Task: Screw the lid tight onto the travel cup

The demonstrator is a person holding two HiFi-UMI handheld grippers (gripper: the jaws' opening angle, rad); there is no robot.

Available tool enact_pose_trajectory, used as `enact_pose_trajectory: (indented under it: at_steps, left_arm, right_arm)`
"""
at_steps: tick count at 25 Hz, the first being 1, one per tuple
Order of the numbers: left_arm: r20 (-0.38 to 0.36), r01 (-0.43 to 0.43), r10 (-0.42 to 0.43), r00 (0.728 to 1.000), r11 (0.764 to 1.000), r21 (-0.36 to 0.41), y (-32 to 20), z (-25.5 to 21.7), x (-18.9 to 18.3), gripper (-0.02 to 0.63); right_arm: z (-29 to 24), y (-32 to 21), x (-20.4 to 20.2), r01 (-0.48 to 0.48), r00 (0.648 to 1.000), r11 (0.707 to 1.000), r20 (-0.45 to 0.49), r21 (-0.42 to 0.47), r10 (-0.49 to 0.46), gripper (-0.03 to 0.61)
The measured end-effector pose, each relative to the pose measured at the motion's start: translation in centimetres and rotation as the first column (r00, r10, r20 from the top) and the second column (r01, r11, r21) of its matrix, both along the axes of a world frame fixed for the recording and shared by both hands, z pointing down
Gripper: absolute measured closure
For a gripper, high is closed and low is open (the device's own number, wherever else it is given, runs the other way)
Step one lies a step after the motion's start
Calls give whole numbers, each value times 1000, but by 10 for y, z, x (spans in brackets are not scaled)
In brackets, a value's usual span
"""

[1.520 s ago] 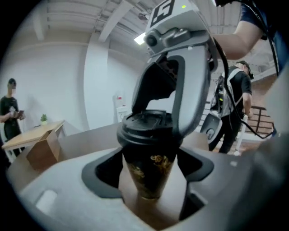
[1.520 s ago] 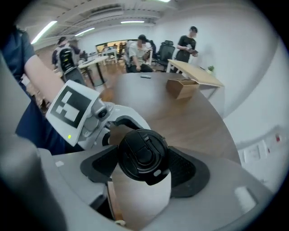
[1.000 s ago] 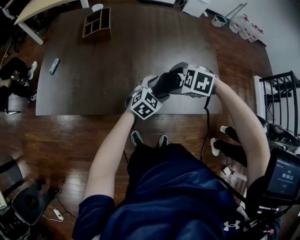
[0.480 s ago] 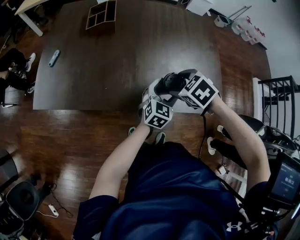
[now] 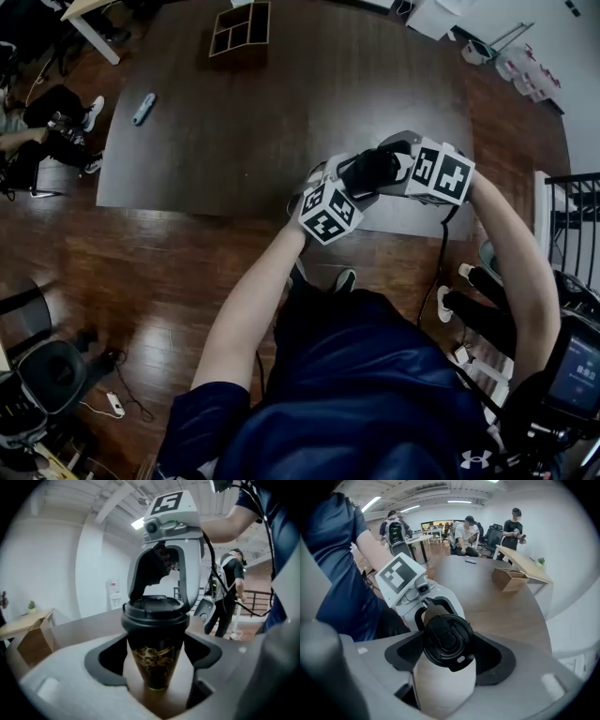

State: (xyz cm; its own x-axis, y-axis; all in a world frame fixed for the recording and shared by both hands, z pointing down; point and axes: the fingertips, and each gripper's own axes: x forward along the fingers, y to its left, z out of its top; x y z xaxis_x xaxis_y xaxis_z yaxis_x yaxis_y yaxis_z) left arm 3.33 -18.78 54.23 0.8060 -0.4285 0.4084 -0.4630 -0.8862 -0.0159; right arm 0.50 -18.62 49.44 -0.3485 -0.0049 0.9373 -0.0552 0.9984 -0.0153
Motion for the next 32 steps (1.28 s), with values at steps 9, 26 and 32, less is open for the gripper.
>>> enact_pose_trajectory:
  at_steps: [9,26,32]
  left_arm:
    - [-74,308,-312,947,950,-60,3,-1,-5,230]
    - [-38,166,-168,985,985,-53,6,5,-11,232]
    - [-59,373,-380,923,922,-104,4,4,-10,238]
  right_arm:
    - [4,-4,4,-500,866,865,37,39,499,244]
    - [-2,3,-7,-370,922,928,139,50,360,244]
    - [-3,-5,3,-640,757,767,207,41,620,244]
